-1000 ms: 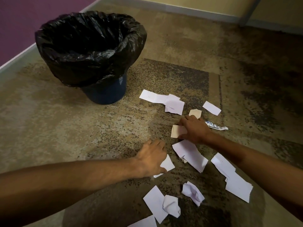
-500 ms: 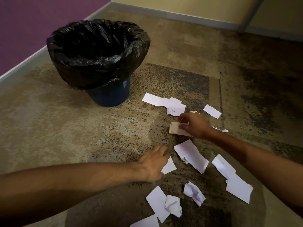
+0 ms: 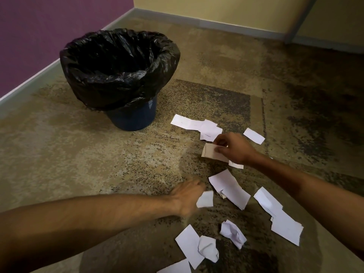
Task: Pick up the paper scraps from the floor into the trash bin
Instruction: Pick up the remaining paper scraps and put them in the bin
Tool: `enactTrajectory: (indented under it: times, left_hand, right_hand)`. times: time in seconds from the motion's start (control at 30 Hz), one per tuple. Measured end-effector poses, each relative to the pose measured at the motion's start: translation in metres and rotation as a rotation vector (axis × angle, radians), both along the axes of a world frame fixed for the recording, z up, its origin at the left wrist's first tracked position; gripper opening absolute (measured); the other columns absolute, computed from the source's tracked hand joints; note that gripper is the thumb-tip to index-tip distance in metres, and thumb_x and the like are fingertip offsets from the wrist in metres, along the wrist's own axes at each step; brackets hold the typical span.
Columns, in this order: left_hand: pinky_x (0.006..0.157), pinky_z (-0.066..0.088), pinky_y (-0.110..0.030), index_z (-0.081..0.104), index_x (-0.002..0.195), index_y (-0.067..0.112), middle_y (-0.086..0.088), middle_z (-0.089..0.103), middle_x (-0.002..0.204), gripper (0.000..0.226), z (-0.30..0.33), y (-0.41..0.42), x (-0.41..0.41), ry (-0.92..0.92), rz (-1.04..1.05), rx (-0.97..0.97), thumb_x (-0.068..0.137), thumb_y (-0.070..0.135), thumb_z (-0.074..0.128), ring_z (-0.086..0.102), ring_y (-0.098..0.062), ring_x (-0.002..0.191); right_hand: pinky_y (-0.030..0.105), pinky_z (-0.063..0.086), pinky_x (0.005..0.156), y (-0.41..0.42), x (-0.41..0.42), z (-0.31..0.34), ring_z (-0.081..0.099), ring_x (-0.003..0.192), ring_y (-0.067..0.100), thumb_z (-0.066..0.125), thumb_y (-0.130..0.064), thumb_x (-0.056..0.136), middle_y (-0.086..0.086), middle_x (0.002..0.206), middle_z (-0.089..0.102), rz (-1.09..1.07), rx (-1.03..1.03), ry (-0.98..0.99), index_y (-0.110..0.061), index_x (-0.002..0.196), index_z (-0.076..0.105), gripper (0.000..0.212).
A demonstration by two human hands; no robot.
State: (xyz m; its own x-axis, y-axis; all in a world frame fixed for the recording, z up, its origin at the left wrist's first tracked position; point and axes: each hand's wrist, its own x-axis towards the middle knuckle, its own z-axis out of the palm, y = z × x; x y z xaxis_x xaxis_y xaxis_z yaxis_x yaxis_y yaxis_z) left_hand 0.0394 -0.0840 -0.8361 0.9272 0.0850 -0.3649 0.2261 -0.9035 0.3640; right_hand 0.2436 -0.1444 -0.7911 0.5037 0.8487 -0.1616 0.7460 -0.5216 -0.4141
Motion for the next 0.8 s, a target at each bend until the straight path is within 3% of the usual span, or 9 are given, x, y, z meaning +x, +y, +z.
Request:
enactTrajectory:
  times: [0.13, 0.23, 0.33, 0.47, 0.57, 0.7, 0.8]
  left_hand:
    - [0.079, 0.054, -0.037, 0.061, 0.107, 0.015, -0.007, 0.064, 0.11, 0.027, 0.017, 0.017, 0.004, -0.046, 0.085, -0.134, 0.081, 0.014, 0.07, 0.061, -0.025, 0.098]
    - [0.083, 0.057, -0.033, 0.063, 0.116, 0.011, -0.008, 0.065, 0.117, 0.033, 0.032, 0.035, 0.007, -0.098, 0.166, -0.226, 0.085, 0.015, 0.07, 0.064, -0.023, 0.099]
    - [0.075, 0.057, -0.028, 0.063, 0.118, 0.009, -0.009, 0.064, 0.117, 0.034, 0.052, 0.057, 0.011, -0.245, 0.281, -0.253, 0.085, 0.016, 0.07, 0.063, -0.021, 0.094]
    - [0.065, 0.058, -0.035, 0.066, 0.118, 0.01, -0.002, 0.071, 0.092, 0.029, 0.081, 0.087, 0.01, -0.416, 0.419, -0.294, 0.09, 0.019, 0.065, 0.068, -0.019, 0.076]
    - [0.064, 0.06, -0.044, 0.066, 0.109, 0.011, -0.001, 0.072, 0.072, 0.019, 0.1, 0.106, 0.005, -0.529, 0.511, -0.325, 0.095, 0.021, 0.059, 0.069, -0.017, 0.06]
    - [0.056, 0.058, -0.039, 0.062, 0.113, 0.009, -0.005, 0.069, 0.069, 0.023, 0.135, 0.129, -0.001, -0.717, 0.615, -0.293, 0.099, 0.022, 0.05, 0.067, -0.018, 0.054]
    - [0.052, 0.046, -0.026, 0.063, 0.107, 0.009, -0.004, 0.067, 0.08, 0.022, 0.164, 0.149, -0.007, -0.896, 0.676, -0.058, 0.099, 0.025, 0.051, 0.063, -0.016, 0.06]
  right_hand:
    - [0.039, 0.055, 0.083, 0.002, 0.002, 0.004, 0.067, 0.092, 0.019, 0.068, -0.019, 0.087, 0.003, 0.1, 0.074, -0.027, 0.048, 0.049, -0.018, 0.099, 0.073, 0.013]
    - [0.037, 0.056, 0.081, 0.006, -0.001, 0.014, 0.068, 0.089, 0.018, 0.066, -0.018, 0.09, 0.002, 0.096, 0.074, -0.026, 0.1, 0.075, -0.016, 0.102, 0.072, 0.014]
    - [0.035, 0.053, 0.074, 0.011, -0.005, 0.029, 0.067, 0.083, 0.017, 0.064, -0.019, 0.092, -0.001, 0.085, 0.071, -0.033, 0.211, 0.068, -0.016, 0.103, 0.07, 0.013]
    - [0.038, 0.054, 0.056, 0.02, -0.011, 0.053, 0.066, 0.056, 0.015, 0.062, -0.02, 0.094, -0.005, 0.07, 0.067, -0.027, 0.29, 0.101, -0.017, 0.099, 0.066, 0.008]
    - [0.036, 0.054, 0.048, 0.028, -0.019, 0.072, 0.066, 0.052, 0.021, 0.062, -0.022, 0.094, -0.001, 0.067, 0.068, -0.021, 0.343, 0.099, -0.017, 0.105, 0.066, 0.012]
    - [0.022, 0.053, 0.049, 0.045, -0.028, 0.102, 0.067, 0.06, 0.017, 0.064, -0.017, 0.093, 0.001, 0.087, 0.071, -0.02, 0.46, 0.139, -0.012, 0.114, 0.065, 0.022]
    - [0.017, 0.055, 0.058, 0.067, -0.034, 0.128, 0.069, 0.078, 0.012, 0.067, -0.013, 0.09, 0.003, 0.102, 0.07, -0.022, 0.574, 0.154, -0.008, 0.114, 0.066, 0.024]
